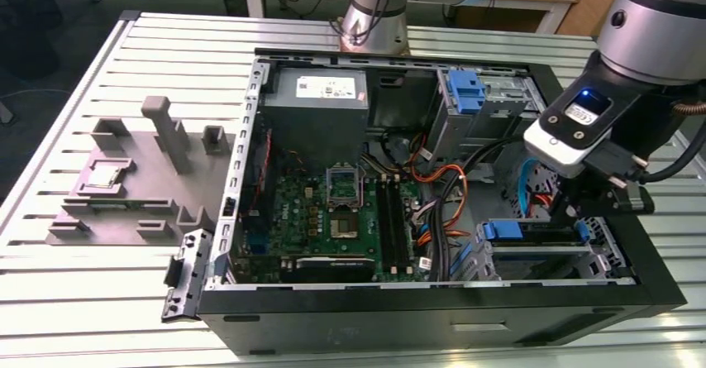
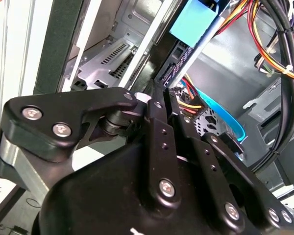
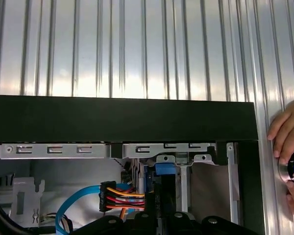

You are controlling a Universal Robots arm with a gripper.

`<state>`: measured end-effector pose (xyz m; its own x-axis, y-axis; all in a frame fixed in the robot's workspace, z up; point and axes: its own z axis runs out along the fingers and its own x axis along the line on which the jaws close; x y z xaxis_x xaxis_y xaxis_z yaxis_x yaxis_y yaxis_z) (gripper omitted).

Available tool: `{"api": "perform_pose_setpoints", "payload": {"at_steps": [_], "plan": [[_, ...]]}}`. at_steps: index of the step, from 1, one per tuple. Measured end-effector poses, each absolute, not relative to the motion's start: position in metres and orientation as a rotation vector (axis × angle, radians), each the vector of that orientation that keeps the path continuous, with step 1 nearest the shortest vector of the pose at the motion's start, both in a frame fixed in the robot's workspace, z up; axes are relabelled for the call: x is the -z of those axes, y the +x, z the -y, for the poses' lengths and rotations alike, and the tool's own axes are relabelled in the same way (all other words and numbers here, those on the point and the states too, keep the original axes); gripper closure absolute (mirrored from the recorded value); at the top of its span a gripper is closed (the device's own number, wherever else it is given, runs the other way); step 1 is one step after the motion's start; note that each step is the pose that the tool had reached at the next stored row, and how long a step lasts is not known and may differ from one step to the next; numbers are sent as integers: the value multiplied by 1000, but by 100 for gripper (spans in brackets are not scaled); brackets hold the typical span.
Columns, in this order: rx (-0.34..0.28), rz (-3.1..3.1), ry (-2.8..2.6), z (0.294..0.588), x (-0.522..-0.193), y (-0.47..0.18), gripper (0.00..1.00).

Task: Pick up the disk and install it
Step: 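Insert the first disk wire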

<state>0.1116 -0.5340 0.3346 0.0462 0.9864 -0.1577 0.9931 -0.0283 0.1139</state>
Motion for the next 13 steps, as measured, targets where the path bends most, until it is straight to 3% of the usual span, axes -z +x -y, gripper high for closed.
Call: {"api": "perform_pose_setpoints", "payload": {"at_steps": [13], "plan": [[27, -2054, 2163, 539, -333, 112, 84]]}}
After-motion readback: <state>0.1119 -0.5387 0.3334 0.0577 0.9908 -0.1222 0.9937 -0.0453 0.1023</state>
